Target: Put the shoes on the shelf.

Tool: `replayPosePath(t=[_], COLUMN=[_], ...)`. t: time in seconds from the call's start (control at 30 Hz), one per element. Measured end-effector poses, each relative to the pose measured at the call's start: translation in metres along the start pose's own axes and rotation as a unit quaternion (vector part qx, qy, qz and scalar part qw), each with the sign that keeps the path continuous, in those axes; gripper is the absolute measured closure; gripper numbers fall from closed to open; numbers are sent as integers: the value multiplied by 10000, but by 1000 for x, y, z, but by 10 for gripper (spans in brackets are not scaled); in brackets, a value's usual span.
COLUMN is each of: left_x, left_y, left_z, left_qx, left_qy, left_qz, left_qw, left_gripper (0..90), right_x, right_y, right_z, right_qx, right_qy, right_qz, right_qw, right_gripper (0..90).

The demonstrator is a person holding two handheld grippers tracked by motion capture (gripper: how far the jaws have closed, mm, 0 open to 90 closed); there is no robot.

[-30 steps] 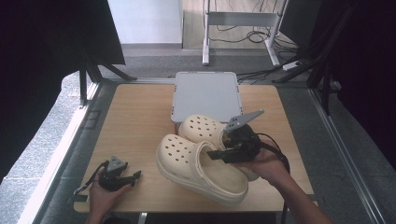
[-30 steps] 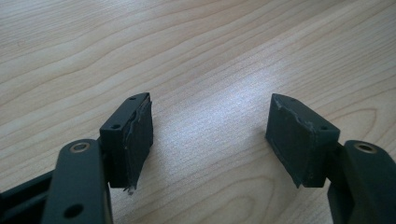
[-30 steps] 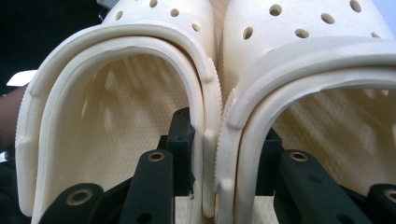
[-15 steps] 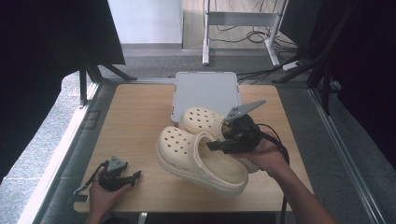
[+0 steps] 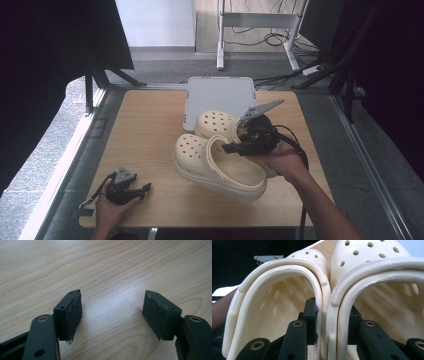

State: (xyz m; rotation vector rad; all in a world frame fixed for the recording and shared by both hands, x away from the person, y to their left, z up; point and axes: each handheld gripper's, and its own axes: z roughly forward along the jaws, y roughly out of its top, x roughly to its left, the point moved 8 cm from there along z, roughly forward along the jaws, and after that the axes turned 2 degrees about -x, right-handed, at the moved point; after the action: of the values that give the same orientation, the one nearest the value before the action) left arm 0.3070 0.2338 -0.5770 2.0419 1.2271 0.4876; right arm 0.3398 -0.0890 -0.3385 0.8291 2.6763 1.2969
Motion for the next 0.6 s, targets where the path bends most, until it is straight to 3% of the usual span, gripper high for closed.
replayPosePath(t=[0.6], left_x=[0], left_y=[0], left_z=[0], left_qx=[2], left_qy=[-7], left_qz=[2], left_qw=[10000], left_gripper=[323], right_x=[-24], right_y=[24], right_z=[-9], right_qx=[-164], right_qy=[-185], right_qz=[134], right_qw=[9996], right_gripper=[703])
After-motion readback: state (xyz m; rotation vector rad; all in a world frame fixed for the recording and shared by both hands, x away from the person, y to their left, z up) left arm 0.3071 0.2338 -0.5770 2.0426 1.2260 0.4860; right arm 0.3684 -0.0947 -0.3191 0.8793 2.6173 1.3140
